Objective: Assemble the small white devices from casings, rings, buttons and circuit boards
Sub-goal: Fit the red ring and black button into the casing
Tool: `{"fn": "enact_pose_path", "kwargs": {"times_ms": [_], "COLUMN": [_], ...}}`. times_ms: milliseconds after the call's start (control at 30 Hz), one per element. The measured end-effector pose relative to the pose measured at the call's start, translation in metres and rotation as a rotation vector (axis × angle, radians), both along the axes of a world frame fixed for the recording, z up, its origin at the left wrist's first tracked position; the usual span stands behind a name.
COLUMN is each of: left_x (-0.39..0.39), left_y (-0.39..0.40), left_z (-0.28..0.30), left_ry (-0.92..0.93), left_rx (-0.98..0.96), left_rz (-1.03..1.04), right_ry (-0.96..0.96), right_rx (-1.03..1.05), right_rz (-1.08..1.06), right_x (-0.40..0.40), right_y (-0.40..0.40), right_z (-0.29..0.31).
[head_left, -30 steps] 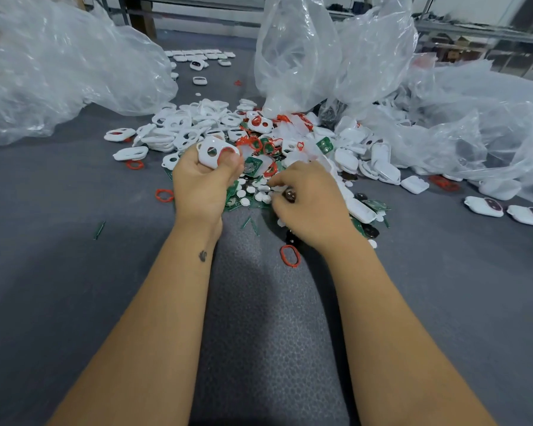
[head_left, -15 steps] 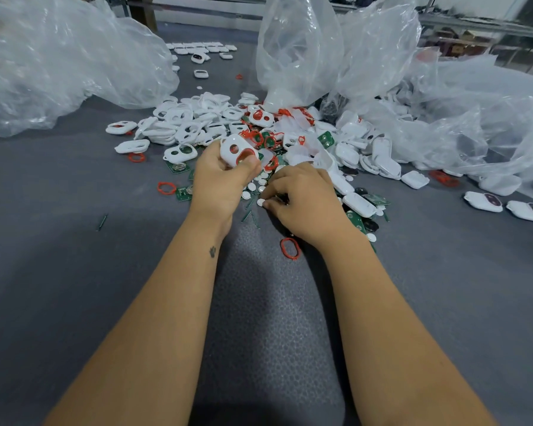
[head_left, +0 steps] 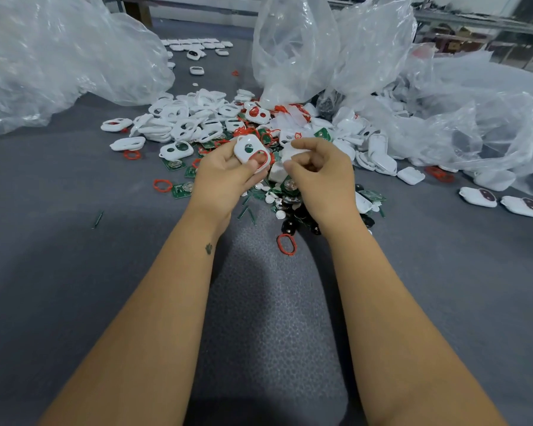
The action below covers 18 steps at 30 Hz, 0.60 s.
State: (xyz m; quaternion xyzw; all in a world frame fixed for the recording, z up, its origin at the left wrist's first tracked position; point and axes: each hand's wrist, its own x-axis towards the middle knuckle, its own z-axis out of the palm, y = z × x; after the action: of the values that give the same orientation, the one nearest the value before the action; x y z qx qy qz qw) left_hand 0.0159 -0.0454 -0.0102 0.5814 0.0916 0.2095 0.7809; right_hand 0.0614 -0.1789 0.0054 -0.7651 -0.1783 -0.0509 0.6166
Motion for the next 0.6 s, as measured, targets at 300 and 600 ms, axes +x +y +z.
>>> {"fn": "enact_pose_path", "kwargs": {"times_ms": [300, 600], "left_x": [0.000, 0.000], "left_y": [-0.001, -0.002], "left_z": [0.006, 0.007], "left_ry": [0.047, 0.070], "left_rx": [-0.110, -0.120], "left_rz": [0.084, 0.102], "right_ry": [-0.252, -0.187], "right_rx": [-0.818, -0.653], "right_rz": [0.006, 0.001], "right_x": [0.006, 0.004], "right_y": [-0.013, -0.018], "right_z": [0.001, 0.009]}}
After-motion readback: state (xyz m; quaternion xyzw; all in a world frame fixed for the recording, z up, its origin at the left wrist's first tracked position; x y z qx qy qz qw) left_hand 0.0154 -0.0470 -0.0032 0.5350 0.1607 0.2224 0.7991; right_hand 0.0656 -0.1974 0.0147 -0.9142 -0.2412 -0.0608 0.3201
